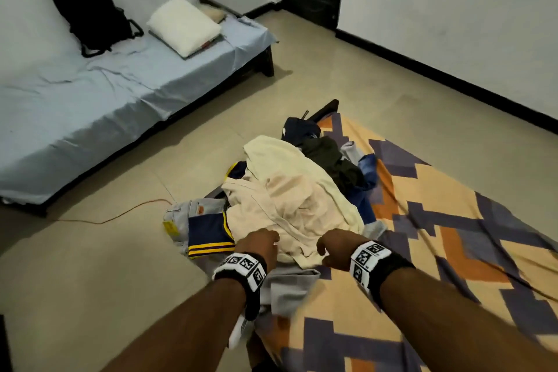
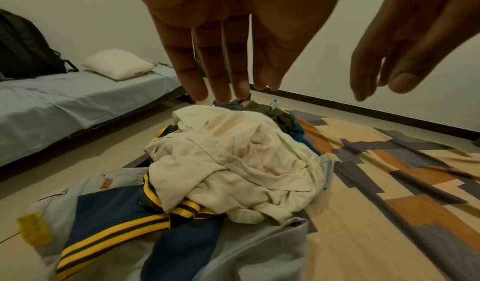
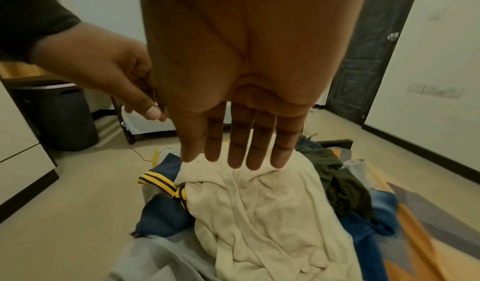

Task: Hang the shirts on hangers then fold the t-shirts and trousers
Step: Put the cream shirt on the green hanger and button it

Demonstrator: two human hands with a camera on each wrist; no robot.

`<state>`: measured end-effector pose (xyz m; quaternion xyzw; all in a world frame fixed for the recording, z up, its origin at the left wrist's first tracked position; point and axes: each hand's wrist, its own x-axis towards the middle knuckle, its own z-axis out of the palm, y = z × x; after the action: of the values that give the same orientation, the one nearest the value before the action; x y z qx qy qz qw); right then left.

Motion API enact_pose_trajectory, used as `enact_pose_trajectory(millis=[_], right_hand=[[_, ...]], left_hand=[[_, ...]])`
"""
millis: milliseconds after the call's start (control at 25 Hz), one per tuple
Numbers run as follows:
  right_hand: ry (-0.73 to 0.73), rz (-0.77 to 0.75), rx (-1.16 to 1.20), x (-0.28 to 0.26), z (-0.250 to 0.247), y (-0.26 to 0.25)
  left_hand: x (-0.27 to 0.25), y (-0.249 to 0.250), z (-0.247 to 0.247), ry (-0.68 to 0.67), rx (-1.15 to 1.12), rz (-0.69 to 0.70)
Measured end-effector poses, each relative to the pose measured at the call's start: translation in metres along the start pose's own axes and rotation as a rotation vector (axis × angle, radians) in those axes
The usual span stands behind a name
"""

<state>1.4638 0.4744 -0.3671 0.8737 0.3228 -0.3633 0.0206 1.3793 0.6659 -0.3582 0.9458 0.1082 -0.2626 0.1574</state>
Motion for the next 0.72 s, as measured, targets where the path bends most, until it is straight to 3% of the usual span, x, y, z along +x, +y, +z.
enact_pose_trajectory(millis=[200, 360, 560, 720], right_hand=[[-0.098, 0.037, 0.094, 0.138, -0.003, -0.02], [-0.159, 0.026, -0.031, 0.199, 0.014, -0.027], [-0.231, 0.002, -0.007, 0.236, 0.024, -0.041], [-0.07, -0.027, 0.188, 0.215, 0.004, -0.05]], left_hand=[[0.099, -0.078, 0.0, -0.081, -0.03, 0.018], [0.135, -0.114, 0.018, -0.136, -0.057, 0.003], [0.142, -0.134, 0.045, -0.213, -0.084, 0.032], [0.13, -0.129, 0.039, -0.186, -0.217, 0.016]])
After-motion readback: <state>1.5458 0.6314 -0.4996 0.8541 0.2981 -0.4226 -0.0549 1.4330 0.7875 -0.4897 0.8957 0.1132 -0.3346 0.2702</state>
